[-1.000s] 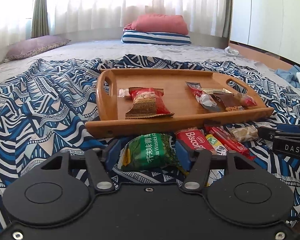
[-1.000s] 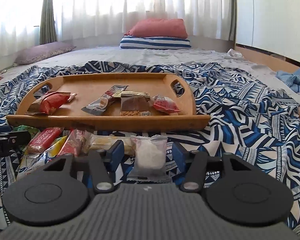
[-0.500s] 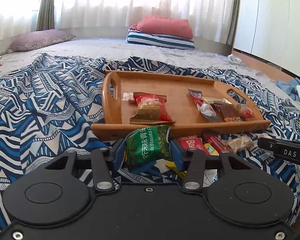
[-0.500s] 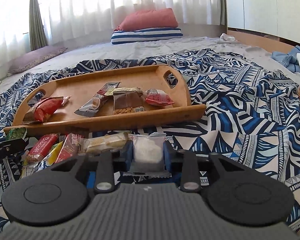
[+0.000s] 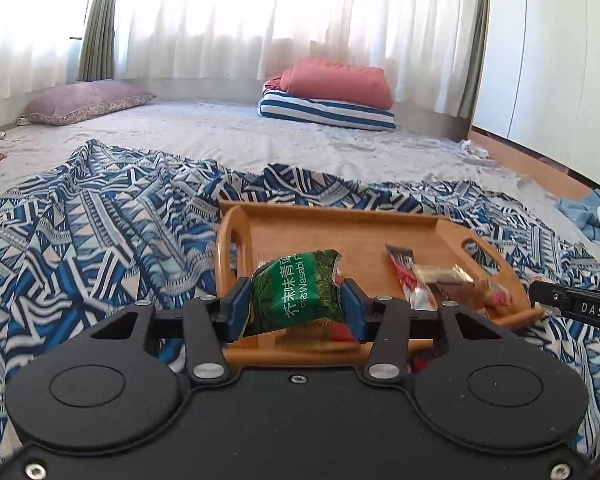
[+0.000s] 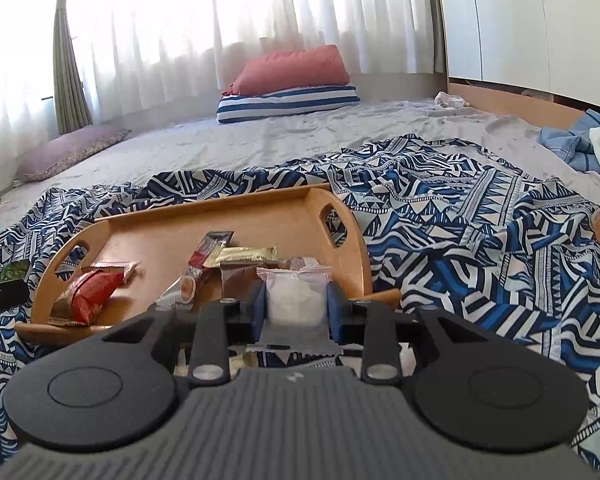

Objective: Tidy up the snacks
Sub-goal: 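Carry the green packet with the left tool while the right tool carries the white packet over the tray, then lower and open the left tool on the tray while the right tool releases the white packet, then withdraw both open tools from the tray toward the snacks lying beside it, then grasp the red Biscoff packet with the left tool while the right tool grasps the cream wrapped bar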

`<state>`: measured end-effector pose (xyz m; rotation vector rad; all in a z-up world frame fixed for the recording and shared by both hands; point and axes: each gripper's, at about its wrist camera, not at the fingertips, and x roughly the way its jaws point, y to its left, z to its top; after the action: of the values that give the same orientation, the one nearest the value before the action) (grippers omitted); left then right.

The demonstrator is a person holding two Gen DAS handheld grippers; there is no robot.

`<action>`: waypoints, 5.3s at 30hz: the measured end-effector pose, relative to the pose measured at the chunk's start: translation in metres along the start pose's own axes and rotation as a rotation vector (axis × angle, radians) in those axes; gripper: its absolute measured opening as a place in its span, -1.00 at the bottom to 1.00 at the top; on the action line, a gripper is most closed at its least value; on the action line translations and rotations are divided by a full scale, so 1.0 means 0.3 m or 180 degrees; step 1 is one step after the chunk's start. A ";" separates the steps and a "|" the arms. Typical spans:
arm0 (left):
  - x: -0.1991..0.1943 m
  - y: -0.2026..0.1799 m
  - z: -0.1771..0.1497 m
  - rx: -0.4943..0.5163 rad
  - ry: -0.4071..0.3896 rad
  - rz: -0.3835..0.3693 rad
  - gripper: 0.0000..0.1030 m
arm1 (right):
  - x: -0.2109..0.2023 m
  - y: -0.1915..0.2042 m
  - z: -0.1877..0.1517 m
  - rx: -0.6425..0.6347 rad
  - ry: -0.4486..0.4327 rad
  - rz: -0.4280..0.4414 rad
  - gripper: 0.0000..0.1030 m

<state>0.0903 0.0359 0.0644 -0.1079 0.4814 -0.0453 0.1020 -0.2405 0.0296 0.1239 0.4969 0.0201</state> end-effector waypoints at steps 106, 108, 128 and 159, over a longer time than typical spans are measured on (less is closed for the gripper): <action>0.080 -0.071 0.132 0.0212 0.0502 -0.0043 0.94 | 0.112 0.080 0.173 -0.0729 0.0330 0.0538 1.00; 0.052 -0.073 0.123 0.0198 0.0481 -0.0057 0.94 | 0.087 0.084 0.170 -0.0752 0.0299 0.0574 1.00; -0.030 -0.103 -0.038 0.0053 0.0623 -0.0083 0.95 | 0.019 0.093 -0.022 -0.1081 0.0321 0.0564 1.00; 0.140 -0.182 -0.159 0.0007 0.1054 -0.0272 0.11 | 0.150 0.126 -0.170 -0.0944 0.0569 0.0534 1.00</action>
<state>0.1042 -0.0257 0.0093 -0.1194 0.8072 -0.1491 0.1177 -0.1949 -0.0315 -0.1284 0.6552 0.2699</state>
